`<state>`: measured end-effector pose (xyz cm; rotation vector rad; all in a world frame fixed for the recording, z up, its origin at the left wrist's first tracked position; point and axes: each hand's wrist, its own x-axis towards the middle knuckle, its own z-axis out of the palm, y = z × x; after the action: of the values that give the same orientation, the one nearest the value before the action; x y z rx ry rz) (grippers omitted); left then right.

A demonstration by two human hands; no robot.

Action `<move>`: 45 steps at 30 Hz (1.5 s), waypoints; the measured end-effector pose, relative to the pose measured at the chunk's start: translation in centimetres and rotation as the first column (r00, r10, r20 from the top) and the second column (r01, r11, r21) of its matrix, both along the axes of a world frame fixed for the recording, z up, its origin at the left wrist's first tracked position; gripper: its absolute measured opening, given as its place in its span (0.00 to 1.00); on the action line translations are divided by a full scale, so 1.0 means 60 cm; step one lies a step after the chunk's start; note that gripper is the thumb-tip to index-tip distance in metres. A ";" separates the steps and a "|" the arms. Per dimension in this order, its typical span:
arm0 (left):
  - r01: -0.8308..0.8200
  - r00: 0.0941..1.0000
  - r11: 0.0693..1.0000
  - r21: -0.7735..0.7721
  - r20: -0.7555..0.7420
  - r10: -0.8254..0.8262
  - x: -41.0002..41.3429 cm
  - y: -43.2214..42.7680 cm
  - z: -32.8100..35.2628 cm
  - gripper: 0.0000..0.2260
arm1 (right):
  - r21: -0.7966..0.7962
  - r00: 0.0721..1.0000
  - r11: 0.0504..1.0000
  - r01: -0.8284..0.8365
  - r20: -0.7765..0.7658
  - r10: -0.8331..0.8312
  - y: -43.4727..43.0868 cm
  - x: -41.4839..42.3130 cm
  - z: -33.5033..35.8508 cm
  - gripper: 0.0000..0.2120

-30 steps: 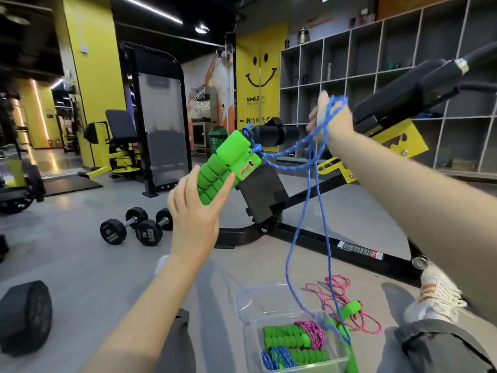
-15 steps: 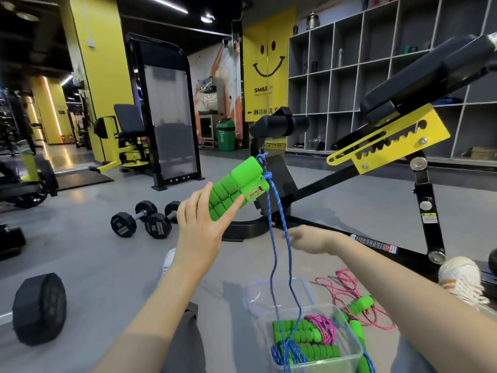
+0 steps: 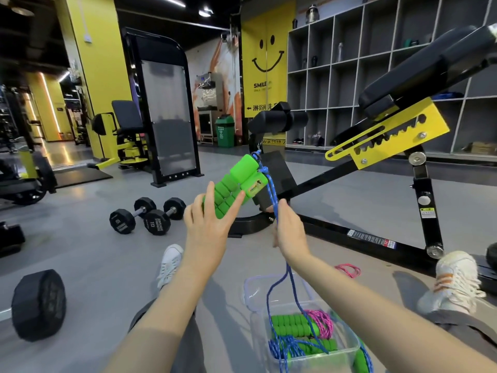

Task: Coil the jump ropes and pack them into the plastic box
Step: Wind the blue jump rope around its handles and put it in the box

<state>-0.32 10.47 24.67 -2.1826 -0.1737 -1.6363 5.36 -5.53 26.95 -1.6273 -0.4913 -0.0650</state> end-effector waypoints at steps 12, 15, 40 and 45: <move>0.073 0.969 0.923 0.379 -0.244 0.024 0.015 0.007 -0.053 0.27 | -0.895 0.742 0.404 0.186 0.398 0.540 -0.041 0.007 0.057 0.14; 0.204 0.945 0.858 0.472 -0.323 -0.048 0.009 -0.005 -0.061 0.28 | -0.866 0.668 0.484 0.126 0.435 0.604 -0.057 0.028 0.100 0.11; 0.421 0.904 0.829 0.367 -0.239 -0.353 -0.017 -0.080 -0.022 0.16 | -0.346 0.895 0.826 -0.445 -0.195 0.401 -0.131 0.070 0.045 0.21; 0.401 0.914 0.836 0.376 -0.228 -0.336 -0.006 -0.076 -0.032 0.17 | -0.045 0.932 0.966 -0.253 -0.278 0.231 -0.144 0.054 -0.019 0.19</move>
<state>-0.66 5.90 22.77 -2.0696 0.6289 -1.5027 8.62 -14.20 25.78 -1.6113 -0.4834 0.3634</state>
